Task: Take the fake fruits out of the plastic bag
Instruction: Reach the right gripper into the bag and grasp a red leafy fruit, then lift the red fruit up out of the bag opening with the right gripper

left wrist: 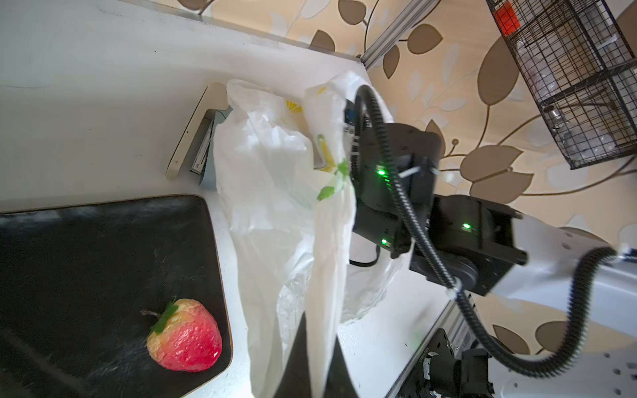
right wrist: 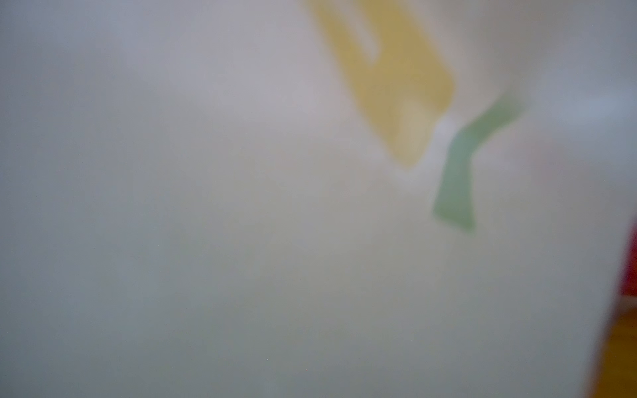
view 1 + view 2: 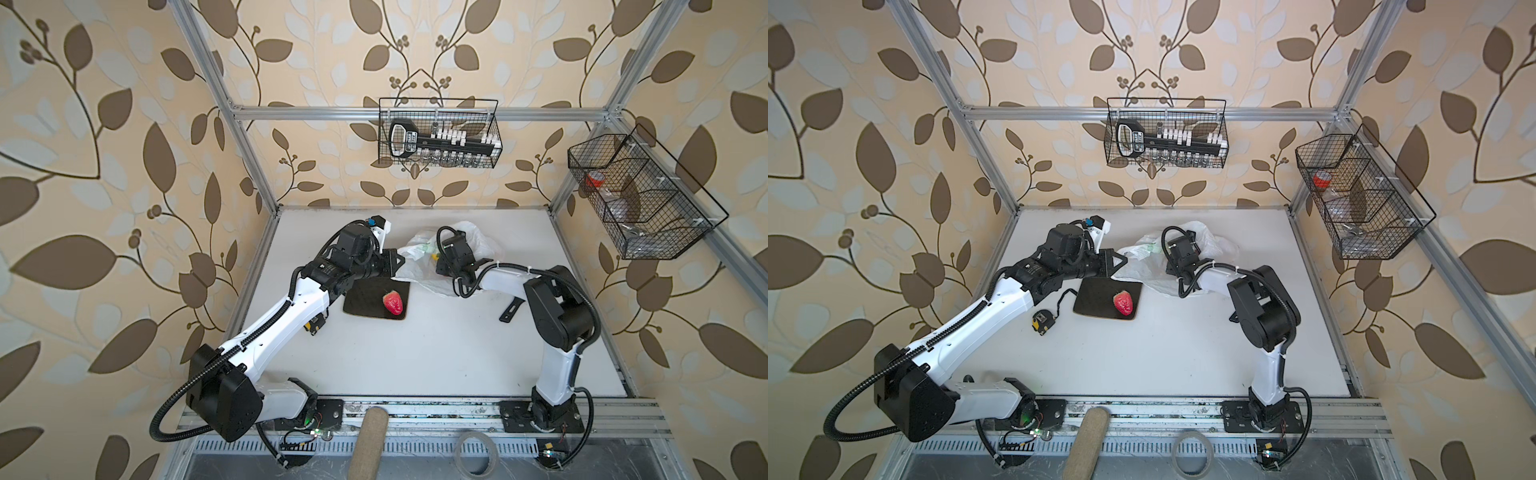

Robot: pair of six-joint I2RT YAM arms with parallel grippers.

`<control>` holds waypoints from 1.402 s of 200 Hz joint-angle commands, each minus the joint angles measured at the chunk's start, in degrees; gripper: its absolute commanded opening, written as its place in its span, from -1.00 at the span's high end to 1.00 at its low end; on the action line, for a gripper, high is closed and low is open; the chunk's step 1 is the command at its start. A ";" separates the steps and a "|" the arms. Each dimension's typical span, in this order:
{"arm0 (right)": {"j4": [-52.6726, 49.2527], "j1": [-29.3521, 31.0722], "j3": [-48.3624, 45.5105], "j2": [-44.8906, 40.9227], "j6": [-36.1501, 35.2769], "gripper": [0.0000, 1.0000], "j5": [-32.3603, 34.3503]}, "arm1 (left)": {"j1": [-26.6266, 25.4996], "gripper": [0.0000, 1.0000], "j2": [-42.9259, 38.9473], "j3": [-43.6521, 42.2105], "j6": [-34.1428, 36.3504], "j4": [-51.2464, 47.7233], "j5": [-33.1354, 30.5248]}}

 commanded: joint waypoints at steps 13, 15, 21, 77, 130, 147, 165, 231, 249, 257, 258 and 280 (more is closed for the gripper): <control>2.69 1.23 -6.78 -10.35 -0.57 0.36 -2.77 | -0.49 1.00 -0.20 1.27 -1.34 1.14 -2.51; 2.86 1.27 -7.03 -10.84 -0.65 0.36 -2.94 | -0.49 1.00 -0.15 1.38 -1.40 1.19 -2.55; 3.40 1.50 -8.25 -12.41 -0.99 0.35 -3.50 | -0.46 1.00 0.21 1.70 -1.40 1.32 -2.66; 6.44 3.09 -15.22 -23.32 -6.99 0.37 -10.48 | -0.39 1.00 3.14 5.57 0.06 1.85 -4.48; 2.23 3.06 -18.17 -30.27 -11.46 0.42 -12.09 | -0.33 1.00 5.53 9.12 1.56 2.10 -7.53; -1.34 3.05 -17.83 -30.54 -12.10 0.42 -10.24 | -0.31 1.00 6.28 9.82 1.85 2.02 -7.44; -4.01 3.01 -17.62 -29.23 -12.00 0.42 -8.06 | -0.25 1.00 6.61 10.00 1.98 1.95 -6.23; -1.14 4.09 -16.70 -16.55 -8.75 0.42 -6.31 | -0.39 1.00 3.04 3.54 3.60 -1.04 -1.99; -0.15 4.28 -16.70 -14.29 -8.50 0.38 -6.22 | -0.41 1.00 1.38 0.93 3.88 -1.73 -1.95; 0.14 4.33 -16.74 -13.32 -8.42 0.33 -6.21 | -0.38 1.00 0.85 0.02 3.85 -1.96 -1.86; 0.20 4.33 -16.76 -13.29 -8.46 0.33 -6.22 | -0.39 1.00 0.78 -0.16 3.85 -1.95 -1.86; -0.20 4.34 -16.58 -11.34 -8.58 0.06 -6.57 | -0.40 1.00 0.01 -2.03 3.77 -2.40 -1.69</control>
